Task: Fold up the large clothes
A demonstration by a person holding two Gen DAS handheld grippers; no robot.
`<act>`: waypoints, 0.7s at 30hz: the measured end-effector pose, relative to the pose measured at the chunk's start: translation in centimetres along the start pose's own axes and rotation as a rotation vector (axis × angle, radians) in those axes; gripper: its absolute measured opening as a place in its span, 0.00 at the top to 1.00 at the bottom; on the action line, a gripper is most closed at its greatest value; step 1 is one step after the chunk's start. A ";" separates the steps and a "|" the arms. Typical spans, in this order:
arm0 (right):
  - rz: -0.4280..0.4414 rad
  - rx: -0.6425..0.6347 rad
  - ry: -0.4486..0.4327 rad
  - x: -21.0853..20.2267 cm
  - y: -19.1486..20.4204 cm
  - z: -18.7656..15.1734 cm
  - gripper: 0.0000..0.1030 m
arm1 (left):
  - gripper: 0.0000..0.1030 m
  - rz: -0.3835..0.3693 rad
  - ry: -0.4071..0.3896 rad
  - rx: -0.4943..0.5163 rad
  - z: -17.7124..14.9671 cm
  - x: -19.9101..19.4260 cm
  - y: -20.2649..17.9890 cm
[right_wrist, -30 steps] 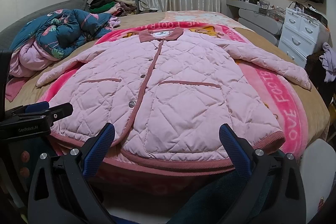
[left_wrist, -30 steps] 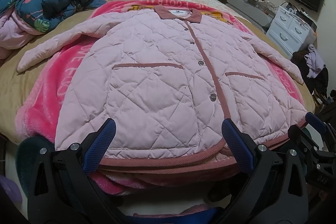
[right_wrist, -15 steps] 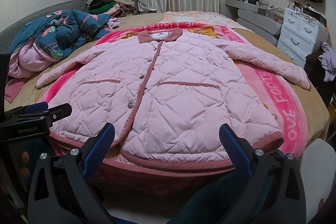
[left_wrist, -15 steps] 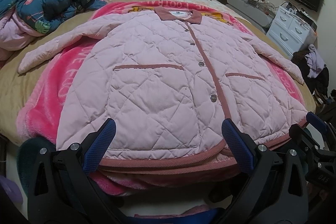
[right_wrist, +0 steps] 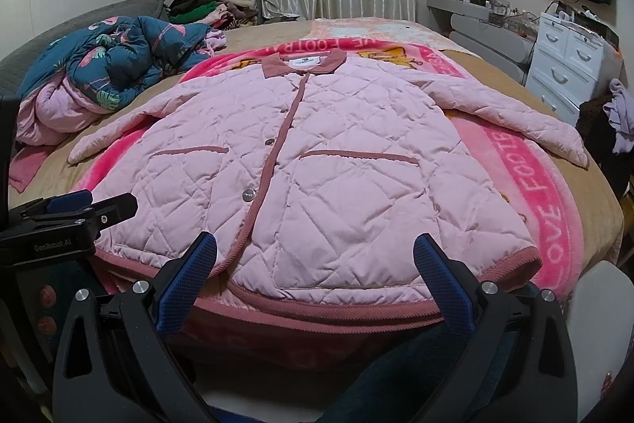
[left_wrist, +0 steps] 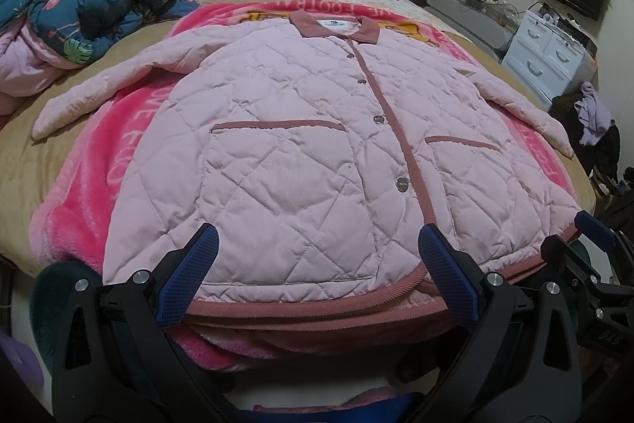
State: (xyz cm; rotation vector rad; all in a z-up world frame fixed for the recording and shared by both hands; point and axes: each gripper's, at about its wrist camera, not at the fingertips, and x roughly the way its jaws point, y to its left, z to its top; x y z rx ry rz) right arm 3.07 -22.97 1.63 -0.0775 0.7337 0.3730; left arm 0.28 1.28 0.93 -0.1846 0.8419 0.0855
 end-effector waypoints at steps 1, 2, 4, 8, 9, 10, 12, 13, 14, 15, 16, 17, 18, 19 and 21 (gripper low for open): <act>0.001 0.000 0.003 0.1 0.0 0.0 0.04 | 0.08 -0.001 0.001 0.000 0.1 0.0 0.1; 0.001 0.000 0.004 0.2 0.0 0.0 0.04 | 0.08 -0.001 0.000 -0.004 -0.1 0.1 0.1; 0.002 0.000 0.008 0.4 0.0 -0.1 0.04 | 0.08 -0.002 0.003 -0.005 0.2 0.1 0.4; 0.003 -0.002 0.013 0.7 0.0 0.2 0.04 | 0.08 -0.021 -0.003 0.001 -0.2 0.6 -0.1; 0.004 -0.002 0.011 0.7 0.0 0.3 0.04 | 0.08 -0.027 -0.004 0.004 -0.1 0.7 -0.1; 0.008 -0.003 0.012 0.7 0.0 0.6 0.04 | 0.08 -0.026 -0.006 0.007 -0.1 0.9 -0.2; -0.002 -0.007 0.010 0.8 -0.1 1.0 0.04 | 0.08 -0.016 -0.005 0.010 0.3 1.2 -0.4; -0.006 -0.008 0.007 0.9 -0.1 1.2 0.04 | 0.08 -0.016 -0.005 0.010 0.5 1.3 -0.4; -0.004 -0.009 0.011 1.0 -0.2 1.6 0.04 | 0.08 -0.013 -0.007 0.009 0.7 1.4 -0.4; -0.004 -0.009 0.012 1.1 -0.2 1.8 0.04 | 0.08 -0.013 -0.010 0.006 1.0 1.6 -0.3; -0.006 -0.010 0.010 1.2 -0.2 2.2 0.04 | 0.08 -0.019 -0.010 0.003 1.3 1.8 -0.2; -0.007 -0.013 0.007 1.2 -0.2 2.5 0.04 | 0.08 -0.022 -0.009 0.000 1.6 1.7 -0.2; -0.008 -0.019 0.002 1.3 -0.1 2.8 0.04 | 0.08 -0.026 -0.006 -0.002 2.0 1.9 -0.1; -0.010 -0.023 -0.002 1.4 -0.1 3.3 0.04 | 0.08 -0.024 -0.007 0.001 2.3 2.1 -0.1; -0.010 -0.023 0.003 1.8 -0.1 3.9 0.04 | 0.08 -0.009 -0.017 0.006 2.9 2.3 -0.1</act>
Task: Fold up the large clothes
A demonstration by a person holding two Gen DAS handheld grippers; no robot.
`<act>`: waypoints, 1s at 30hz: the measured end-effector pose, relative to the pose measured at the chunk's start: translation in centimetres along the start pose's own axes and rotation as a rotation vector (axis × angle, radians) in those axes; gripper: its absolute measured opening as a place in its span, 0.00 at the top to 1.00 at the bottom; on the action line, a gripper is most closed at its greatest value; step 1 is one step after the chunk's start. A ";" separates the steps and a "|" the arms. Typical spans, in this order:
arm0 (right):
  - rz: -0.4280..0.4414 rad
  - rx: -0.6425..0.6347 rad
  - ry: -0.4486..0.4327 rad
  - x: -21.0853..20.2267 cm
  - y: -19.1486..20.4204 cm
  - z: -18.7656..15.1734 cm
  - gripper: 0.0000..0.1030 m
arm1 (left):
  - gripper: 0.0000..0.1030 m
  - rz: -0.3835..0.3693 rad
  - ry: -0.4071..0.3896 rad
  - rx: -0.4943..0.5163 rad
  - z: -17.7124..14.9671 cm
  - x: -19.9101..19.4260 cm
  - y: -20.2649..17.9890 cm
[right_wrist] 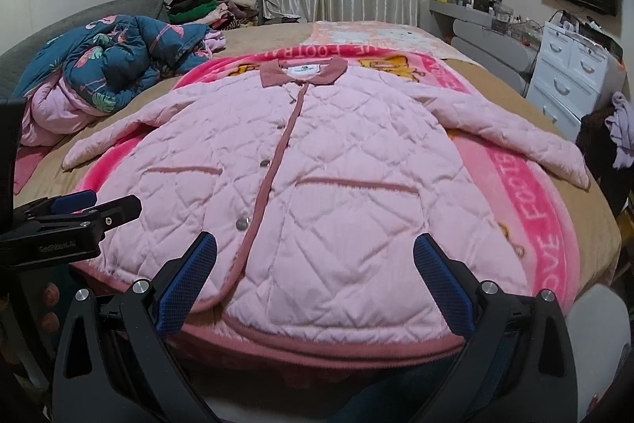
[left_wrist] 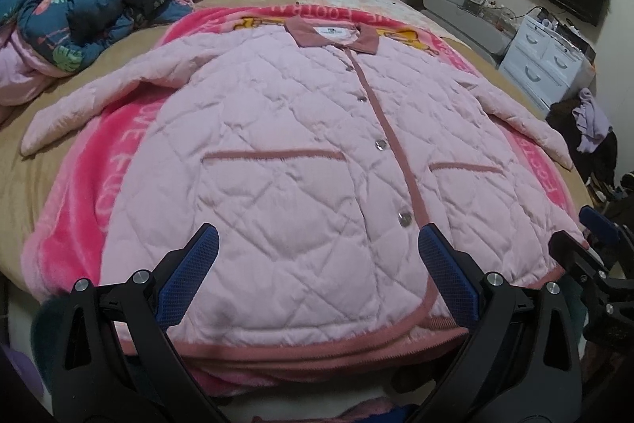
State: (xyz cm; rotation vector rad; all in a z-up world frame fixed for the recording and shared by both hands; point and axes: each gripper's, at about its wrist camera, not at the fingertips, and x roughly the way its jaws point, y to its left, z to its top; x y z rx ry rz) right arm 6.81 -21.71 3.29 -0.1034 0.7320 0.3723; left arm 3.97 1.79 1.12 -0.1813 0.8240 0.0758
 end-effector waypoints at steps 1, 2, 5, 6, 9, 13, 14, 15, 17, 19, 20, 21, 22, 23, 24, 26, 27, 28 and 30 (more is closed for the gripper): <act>0.001 0.002 0.006 0.3 0.0 0.4 0.04 | 0.08 0.005 -0.005 0.000 0.3 0.1 0.1; 0.000 0.001 0.007 0.5 0.0 0.9 0.04 | 0.08 0.006 -0.005 -0.003 0.7 0.3 0.2; -0.007 0.001 0.005 1.1 -0.1 2.0 0.04 | 0.08 0.004 -0.013 -0.012 1.7 0.5 0.5; -0.005 0.003 0.005 1.4 -0.1 2.6 0.04 | 0.08 0.004 -0.016 -0.013 2.1 0.6 0.6; 0.003 0.010 0.007 1.9 -0.3 3.6 0.04 | 0.08 -0.002 -0.029 -0.027 3.3 0.8 1.0; 0.008 0.023 0.004 2.9 -0.5 5.2 0.04 | 0.08 -0.002 -0.042 -0.036 4.8 1.3 1.2; 0.012 0.025 0.005 3.1 -0.6 5.5 0.04 | 0.08 0.001 -0.042 -0.038 5.1 1.6 1.2; 0.012 0.029 0.006 3.4 -0.7 5.8 0.04 | 0.08 0.003 -0.038 -0.039 5.5 1.9 1.2; 0.013 0.038 -0.002 4.0 -1.0 6.8 0.04 | 0.08 -0.002 -0.030 -0.044 6.5 2.5 1.1; 0.002 0.049 -0.010 4.7 -1.4 7.8 0.04 | 0.08 -0.001 -0.031 -0.044 7.3 3.0 1.0; 0.000 0.059 -0.009 5.1 -1.7 8.3 0.04 | 0.08 0.004 -0.030 -0.044 7.7 3.2 1.0; -0.001 0.069 -0.009 5.5 -1.9 8.8 0.04 | 0.08 0.006 -0.029 -0.047 8.2 3.5 0.9; -0.005 0.078 -0.006 6.0 -2.3 9.4 0.04 | 0.08 0.006 -0.029 -0.051 8.6 3.8 0.9; -0.006 0.081 -0.006 6.2 -2.4 9.8 0.04 | 0.08 0.004 -0.030 -0.055 9.1 4.0 0.9; -0.005 0.084 -0.007 6.5 -2.6 10.2 0.04 | 0.08 0.002 -0.033 -0.054 9.6 4.2 0.8; -0.009 0.092 -0.007 7.1 -3.1 11.2 0.04 | 0.08 0.009 -0.029 -0.053 10.4 4.8 0.7; -0.007 0.098 -0.012 7.4 -3.3 11.7 0.04 | 0.08 0.005 -0.026 -0.051 11.0 5.1 0.5; -0.009 0.102 -0.015 7.7 -3.5 12.2 0.04 | 0.08 0.005 -0.022 -0.050 11.4 5.4 0.4; -0.002 0.112 -0.021 8.2 -3.9 13.1 0.04 | 0.08 0.004 -0.020 -0.049 12.2 5.9 0.0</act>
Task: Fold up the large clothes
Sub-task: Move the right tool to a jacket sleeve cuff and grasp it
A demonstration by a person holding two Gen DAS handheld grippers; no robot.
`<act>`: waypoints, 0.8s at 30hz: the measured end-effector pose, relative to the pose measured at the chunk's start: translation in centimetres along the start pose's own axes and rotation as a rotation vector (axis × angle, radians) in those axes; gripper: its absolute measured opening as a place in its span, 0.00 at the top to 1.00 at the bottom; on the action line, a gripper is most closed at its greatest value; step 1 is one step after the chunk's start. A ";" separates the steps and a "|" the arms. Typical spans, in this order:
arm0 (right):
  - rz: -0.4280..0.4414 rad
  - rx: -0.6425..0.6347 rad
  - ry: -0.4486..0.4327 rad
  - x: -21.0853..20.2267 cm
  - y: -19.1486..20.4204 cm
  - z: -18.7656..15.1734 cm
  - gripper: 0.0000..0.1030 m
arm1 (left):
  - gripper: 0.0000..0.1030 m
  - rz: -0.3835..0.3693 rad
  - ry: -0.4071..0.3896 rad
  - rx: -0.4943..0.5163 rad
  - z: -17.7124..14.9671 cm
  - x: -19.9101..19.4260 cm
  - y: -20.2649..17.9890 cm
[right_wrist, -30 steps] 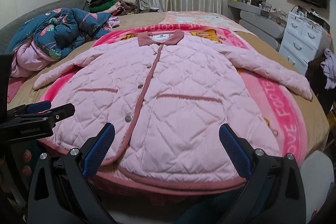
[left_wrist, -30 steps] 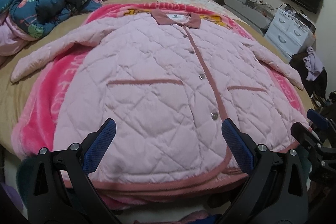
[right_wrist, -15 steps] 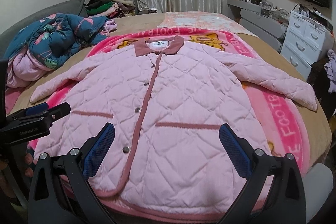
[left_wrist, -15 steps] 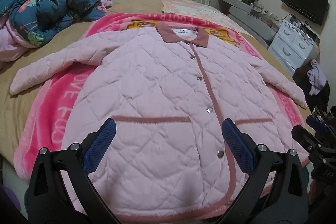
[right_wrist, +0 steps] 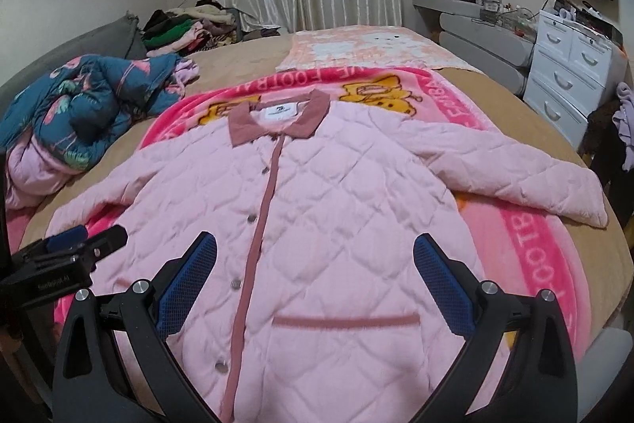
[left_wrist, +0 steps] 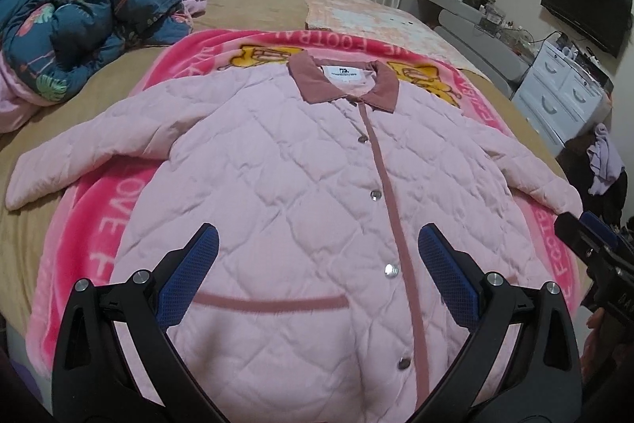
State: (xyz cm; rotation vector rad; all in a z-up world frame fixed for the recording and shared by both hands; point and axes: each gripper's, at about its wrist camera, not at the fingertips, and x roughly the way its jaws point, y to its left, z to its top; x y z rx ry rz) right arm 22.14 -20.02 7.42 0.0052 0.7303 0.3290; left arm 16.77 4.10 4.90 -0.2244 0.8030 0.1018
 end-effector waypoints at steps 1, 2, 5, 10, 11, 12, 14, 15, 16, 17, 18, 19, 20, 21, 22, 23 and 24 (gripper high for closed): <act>0.002 0.005 -0.009 0.3 -0.1 0.7 0.04 | 0.08 0.000 0.000 0.004 0.5 0.3 -0.3; -0.002 0.010 -0.016 0.5 -0.3 1.3 0.04 | 0.08 0.004 0.001 0.006 0.9 0.5 -0.5; -0.005 0.044 -0.032 1.4 -1.2 3.3 0.04 | 0.08 0.011 -0.006 0.019 2.4 1.3 -1.3; -0.029 0.112 -0.048 2.9 -3.7 6.2 0.04 | 0.08 0.022 -0.018 0.031 4.8 2.8 -2.8; -0.037 0.129 -0.046 3.4 -4.3 6.8 0.04 | 0.08 0.020 -0.013 0.033 5.3 3.4 -3.2; -0.048 0.147 -0.047 3.8 -5.0 7.4 0.04 | 0.08 0.017 -0.009 0.036 5.7 3.7 -3.4; -0.062 0.178 -0.047 4.4 -6.2 8.1 0.04 | 0.08 0.024 -0.006 0.045 6.5 4.6 -4.1; -0.069 0.192 -0.049 4.7 -6.9 8.5 0.04 | 0.08 0.026 -0.007 0.055 6.9 5.2 -4.6; -0.084 0.205 -0.048 5.2 -7.7 9.0 0.04 | 0.08 0.029 -0.006 0.056 7.1 5.5 -4.8; -0.094 0.212 -0.049 5.5 -8.3 9.2 0.04 | 0.08 0.033 -0.004 0.054 7.4 5.9 -5.0; -0.103 0.221 -0.049 5.9 -8.9 9.4 0.04 | 0.08 0.040 -0.002 0.054 7.6 6.6 -5.4; -0.112 0.239 -0.051 6.3 -9.8 9.6 0.04 | 0.08 0.049 0.002 0.056 7.8 7.1 -5.8; -0.122 0.254 -0.056 6.6 -10.6 9.7 0.04 | 0.08 0.050 0.006 0.056 7.9 7.5 -6.0; -0.139 0.273 -0.059 6.9 -11.4 9.7 0.04 | 0.08 0.039 0.012 0.053 8.1 8.0 -6.4; -0.158 0.299 -0.063 7.3 -12.5 9.7 0.04 | 0.08 0.028 0.017 0.050 8.2 8.4 -6.6; -0.167 0.317 -0.064 7.6 -13.4 9.6 0.04 | 0.08 0.018 0.023 0.047 8.3 8.9 -6.9; -0.179 0.333 -0.061 8.0 -14.2 9.3 0.04 | 0.08 0.010 0.026 0.050 8.4 9.5 -7.4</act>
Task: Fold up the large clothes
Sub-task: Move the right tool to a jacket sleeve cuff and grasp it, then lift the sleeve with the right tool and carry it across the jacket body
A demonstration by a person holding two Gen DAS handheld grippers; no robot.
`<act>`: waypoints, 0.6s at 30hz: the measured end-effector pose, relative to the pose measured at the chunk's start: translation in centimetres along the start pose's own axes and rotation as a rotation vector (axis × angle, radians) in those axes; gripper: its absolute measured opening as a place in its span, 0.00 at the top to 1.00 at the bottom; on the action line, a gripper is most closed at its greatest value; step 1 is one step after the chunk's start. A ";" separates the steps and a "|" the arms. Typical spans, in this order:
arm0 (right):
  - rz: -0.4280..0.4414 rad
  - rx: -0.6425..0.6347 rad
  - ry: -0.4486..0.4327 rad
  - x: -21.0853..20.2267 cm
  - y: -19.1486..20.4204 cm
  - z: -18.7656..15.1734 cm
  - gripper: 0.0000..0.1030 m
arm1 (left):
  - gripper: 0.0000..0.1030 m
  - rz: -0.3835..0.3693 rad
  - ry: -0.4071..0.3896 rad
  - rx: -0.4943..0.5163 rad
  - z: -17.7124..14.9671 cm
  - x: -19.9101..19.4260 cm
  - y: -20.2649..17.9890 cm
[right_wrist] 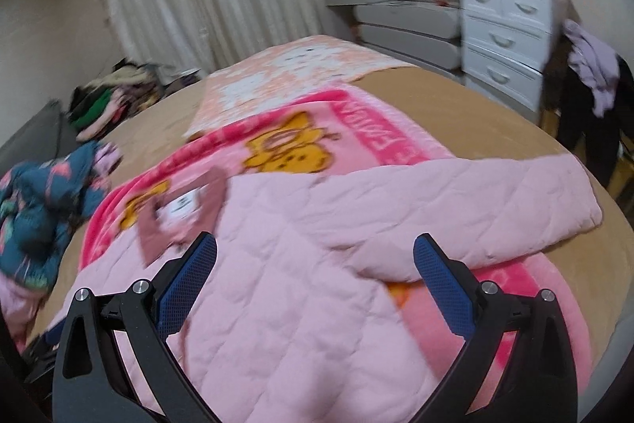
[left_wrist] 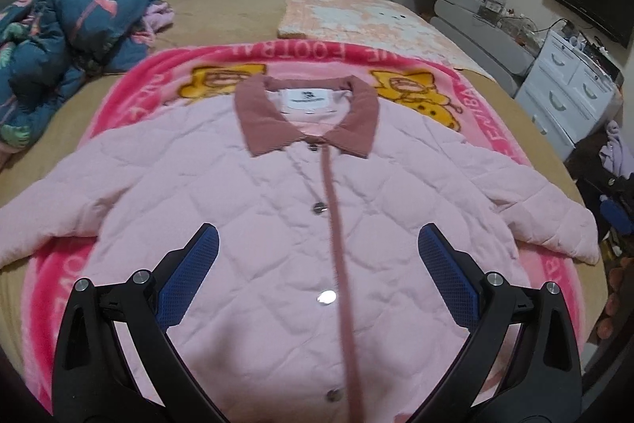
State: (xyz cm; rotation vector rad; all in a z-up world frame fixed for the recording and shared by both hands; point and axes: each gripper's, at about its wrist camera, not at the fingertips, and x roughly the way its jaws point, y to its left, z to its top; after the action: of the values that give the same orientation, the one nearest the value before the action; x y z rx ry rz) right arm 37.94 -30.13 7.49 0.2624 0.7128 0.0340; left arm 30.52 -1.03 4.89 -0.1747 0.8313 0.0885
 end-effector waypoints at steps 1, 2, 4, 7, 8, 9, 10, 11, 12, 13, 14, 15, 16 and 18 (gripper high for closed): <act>-0.019 0.018 0.007 0.6 -1.0 -0.1 0.04 | 0.08 -0.001 0.001 0.003 0.1 0.4 -0.3; -0.036 0.033 0.011 1.1 -2.0 -0.1 0.04 | 0.08 -0.002 0.007 0.007 0.1 0.9 -0.7; -0.080 0.057 0.019 2.2 -3.8 -0.3 0.04 | 0.08 0.007 0.022 0.017 0.1 2.1 -1.5; -0.142 0.088 0.030 3.8 -6.3 -0.5 0.04 | 0.08 0.006 0.036 0.033 0.0 3.6 -2.7; -0.158 0.105 0.037 4.3 -7.3 -0.6 0.04 | 0.08 0.000 0.045 0.035 -0.1 4.2 -3.1; -0.164 0.120 0.043 4.7 -8.1 -0.6 0.04 | 0.08 0.001 0.049 0.037 0.0 4.6 -3.2; -0.171 0.132 0.044 5.0 -8.6 -0.6 0.04 | 0.08 0.001 0.054 0.040 -0.1 5.0 -3.5; -0.180 0.145 0.044 5.3 -9.3 -0.6 0.04 | 0.08 -0.002 0.061 0.040 -0.1 5.5 -3.9; -0.184 0.153 0.044 5.4 -9.7 -0.6 0.04 | 0.08 -0.003 0.067 0.040 -0.1 5.9 -4.1; -0.192 0.164 0.043 5.6 -10.3 -0.6 0.04 | 0.08 -0.004 0.071 0.042 -0.2 6.3 -4.3; -0.200 0.171 0.044 5.9 -10.7 -0.6 0.04 | 0.08 -0.007 0.074 0.046 -0.2 6.6 -4.6; -0.214 0.182 0.046 6.1 -11.4 -0.5 0.04 | 0.08 -0.010 0.080 0.052 -0.2 7.1 -5.1; -0.219 0.196 0.046 6.4 -12.1 -0.4 0.04 | 0.08 -0.012 0.088 0.056 -0.2 7.5 -5.4; -0.229 0.219 0.048 6.6 -13.1 -0.3 0.04 | 0.08 -0.018 0.104 0.062 -0.3 8.2 -6.2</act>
State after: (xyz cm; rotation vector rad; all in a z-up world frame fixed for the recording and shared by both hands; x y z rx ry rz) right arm 41.99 -41.88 -0.28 0.3887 0.7914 -0.2580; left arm 36.72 -7.08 -0.62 -0.1295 0.9345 0.0372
